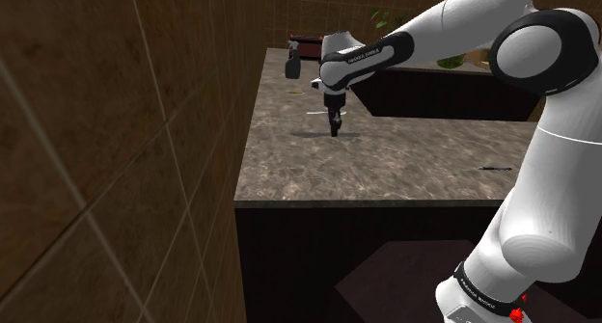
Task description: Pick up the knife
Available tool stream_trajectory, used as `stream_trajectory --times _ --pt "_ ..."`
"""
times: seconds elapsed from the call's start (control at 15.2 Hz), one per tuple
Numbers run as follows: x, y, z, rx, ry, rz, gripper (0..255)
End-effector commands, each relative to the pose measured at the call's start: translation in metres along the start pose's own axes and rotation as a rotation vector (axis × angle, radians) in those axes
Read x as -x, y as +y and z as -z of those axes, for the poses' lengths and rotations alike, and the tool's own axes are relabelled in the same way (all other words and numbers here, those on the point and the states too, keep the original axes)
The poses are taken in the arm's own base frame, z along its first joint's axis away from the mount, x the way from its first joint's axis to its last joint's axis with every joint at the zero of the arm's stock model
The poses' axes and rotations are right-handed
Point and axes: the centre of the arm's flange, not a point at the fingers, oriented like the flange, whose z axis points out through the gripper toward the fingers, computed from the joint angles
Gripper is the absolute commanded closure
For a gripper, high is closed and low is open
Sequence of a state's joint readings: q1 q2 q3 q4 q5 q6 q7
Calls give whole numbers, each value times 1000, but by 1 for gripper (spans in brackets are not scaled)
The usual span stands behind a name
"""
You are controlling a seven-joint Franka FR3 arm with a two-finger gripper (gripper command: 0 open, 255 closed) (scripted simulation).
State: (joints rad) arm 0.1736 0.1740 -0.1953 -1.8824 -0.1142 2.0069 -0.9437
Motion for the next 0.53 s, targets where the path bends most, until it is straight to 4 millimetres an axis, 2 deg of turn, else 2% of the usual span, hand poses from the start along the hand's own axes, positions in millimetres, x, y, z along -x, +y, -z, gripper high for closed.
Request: stream_trajectory --times 0.0,0.33,0.46 --pt "1 -1 10 0 0 0 255" --pt "5 0 36 0 0 0 255" --pt "5 0 37 0 0 0 255"
